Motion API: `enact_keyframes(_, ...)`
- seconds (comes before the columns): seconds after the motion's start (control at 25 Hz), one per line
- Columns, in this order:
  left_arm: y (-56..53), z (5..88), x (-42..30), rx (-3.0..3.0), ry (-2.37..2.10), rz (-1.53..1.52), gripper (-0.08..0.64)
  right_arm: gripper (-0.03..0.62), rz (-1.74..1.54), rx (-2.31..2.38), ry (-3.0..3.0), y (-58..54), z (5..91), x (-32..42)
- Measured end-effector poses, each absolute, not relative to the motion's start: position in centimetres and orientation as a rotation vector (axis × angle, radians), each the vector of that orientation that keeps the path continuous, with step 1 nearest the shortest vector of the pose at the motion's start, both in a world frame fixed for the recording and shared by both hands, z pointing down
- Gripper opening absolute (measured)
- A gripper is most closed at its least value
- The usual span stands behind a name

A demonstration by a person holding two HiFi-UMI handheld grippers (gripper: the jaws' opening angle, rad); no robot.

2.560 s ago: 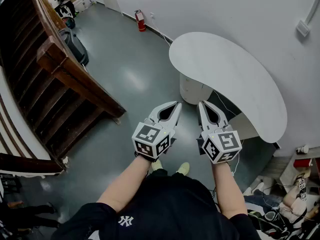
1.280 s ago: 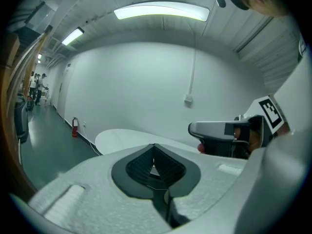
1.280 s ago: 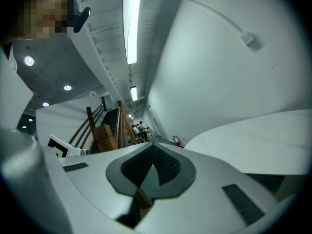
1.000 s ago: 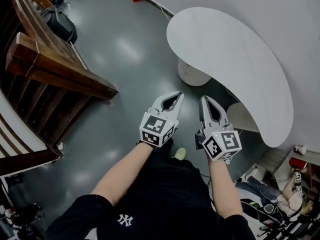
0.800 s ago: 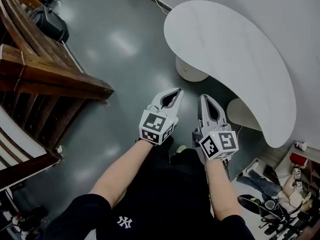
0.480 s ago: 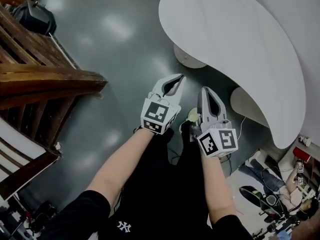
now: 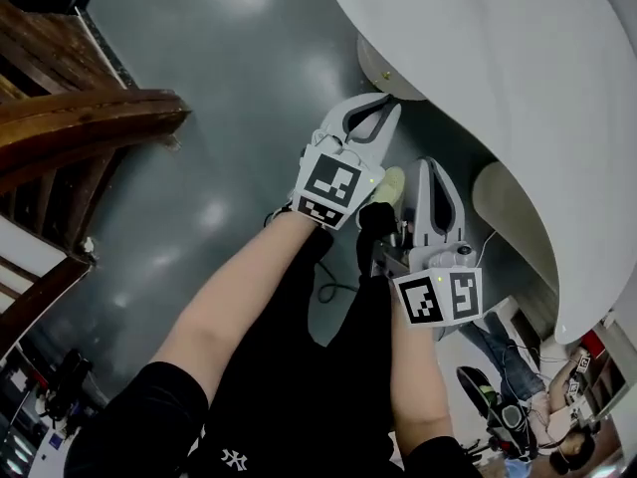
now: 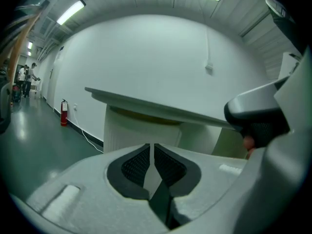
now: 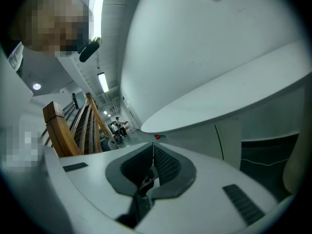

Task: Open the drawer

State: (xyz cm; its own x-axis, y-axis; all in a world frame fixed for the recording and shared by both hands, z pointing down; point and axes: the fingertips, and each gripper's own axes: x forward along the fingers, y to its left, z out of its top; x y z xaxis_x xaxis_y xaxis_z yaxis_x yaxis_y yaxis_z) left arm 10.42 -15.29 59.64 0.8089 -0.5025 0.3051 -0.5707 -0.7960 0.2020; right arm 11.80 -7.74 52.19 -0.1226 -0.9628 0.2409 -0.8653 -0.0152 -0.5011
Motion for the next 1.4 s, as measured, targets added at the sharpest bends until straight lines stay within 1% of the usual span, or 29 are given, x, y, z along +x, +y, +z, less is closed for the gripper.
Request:
enact_keyframes(0.08,-16.4,61.1,12.2,2.726,-0.839,0.356,0.015,0.017,-0.834,-1.94,2.065,-8.1,53.2,13.2)
enact_keyframes(0.24,-18.2,63.4,14.3,2.739,-0.857,0.35,0.096,0.017,-0.828,-1.907,2.105,-8.8,54.0,13.9)
enact_keyframes(0.32,-19.2,64.5,15.0,2.753,-0.87,0.352,0.111,0.017,-0.826,-1.884,2.128,-9.3,54.5,13.7)
enact_keyframes(0.84,-22.3,66.8,18.0,2.789,-0.894,0.386,0.124,0.016,-0.831,-1.861,2.179,-10.4,54.9,15.2)
enact_keyframes(1.08,-22.8,68.1,17.3,2.772,-0.896,0.412,0.114,0.015,-0.843,-1.881,2.182,-10.6,55.4,14.7)
enact_keyframes(1.4,-21.9,67.7,17.1,2.772,-0.882,0.441,0.111,0.015,-0.853,-1.874,2.194,-10.2,54.5,15.1)
